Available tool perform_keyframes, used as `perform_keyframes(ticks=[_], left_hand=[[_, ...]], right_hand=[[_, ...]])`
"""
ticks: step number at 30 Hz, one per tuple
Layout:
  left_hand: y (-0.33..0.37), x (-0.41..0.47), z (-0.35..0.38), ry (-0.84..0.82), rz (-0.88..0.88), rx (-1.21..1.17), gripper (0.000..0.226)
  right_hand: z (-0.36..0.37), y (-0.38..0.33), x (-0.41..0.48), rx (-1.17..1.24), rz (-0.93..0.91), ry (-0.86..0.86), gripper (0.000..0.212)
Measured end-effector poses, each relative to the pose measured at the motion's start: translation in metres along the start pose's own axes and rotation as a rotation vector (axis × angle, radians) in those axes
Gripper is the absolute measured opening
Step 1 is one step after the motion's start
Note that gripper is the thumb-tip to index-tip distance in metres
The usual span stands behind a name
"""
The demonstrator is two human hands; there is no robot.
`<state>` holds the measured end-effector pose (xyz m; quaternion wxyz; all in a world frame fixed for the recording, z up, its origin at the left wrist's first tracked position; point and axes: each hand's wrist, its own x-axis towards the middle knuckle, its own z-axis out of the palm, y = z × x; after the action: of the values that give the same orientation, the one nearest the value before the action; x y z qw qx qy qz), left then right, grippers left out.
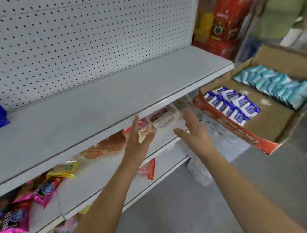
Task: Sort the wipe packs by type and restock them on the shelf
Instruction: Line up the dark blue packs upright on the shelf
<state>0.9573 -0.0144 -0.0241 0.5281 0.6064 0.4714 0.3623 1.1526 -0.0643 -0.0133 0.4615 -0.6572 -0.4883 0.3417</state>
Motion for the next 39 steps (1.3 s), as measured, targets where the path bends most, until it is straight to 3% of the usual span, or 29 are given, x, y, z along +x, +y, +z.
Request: perform_keyframes(ticks=[6,10,15,19,24,30,35,37,39], left_hand=[[0.025,0.010,0.192,-0.131,-0.010,-0.001,0.075],[0.041,0.023,0.285,-0.195,0.039,0.014,0.071],[0.037,0.067,0.362,-0.235,0.022,0.032,0.074],[0.022,0.116,0.406,-0.192,-0.013,-0.001,0.065],[0.013,0.165,0.446,-0.138,-0.122,0.021,0.067],[0.003,0.201,0.476,-0.119,-0.140,0.291,0.061],[-0.014,0.221,0.484,0.007,-0.019,1.046,0.048],[-0.015,0.222,0.488,0.049,-0.104,1.219,0.047],[-0.016,0.220,0.494,0.051,-0.236,1.355,0.054]], right_hand=[[-0.173,0.067,-0.014,0.022,0.026,0.102,0.068],[-0.256,0.110,-0.017,0.038,0.124,0.138,0.073],[-0.320,0.139,0.013,0.050,0.145,0.141,0.056],[-0.353,0.180,0.065,-0.032,0.191,0.099,0.067],[-0.382,0.207,0.128,-0.072,0.248,0.017,0.064],[-0.403,0.233,0.190,-0.126,0.283,-0.108,0.047],[-0.423,0.267,0.239,-0.238,0.312,-0.123,0.034],[-0.431,0.289,0.259,-0.320,0.320,-0.156,0.039],[-0.436,0.316,0.278,-0.437,0.310,-0.247,0.062]])
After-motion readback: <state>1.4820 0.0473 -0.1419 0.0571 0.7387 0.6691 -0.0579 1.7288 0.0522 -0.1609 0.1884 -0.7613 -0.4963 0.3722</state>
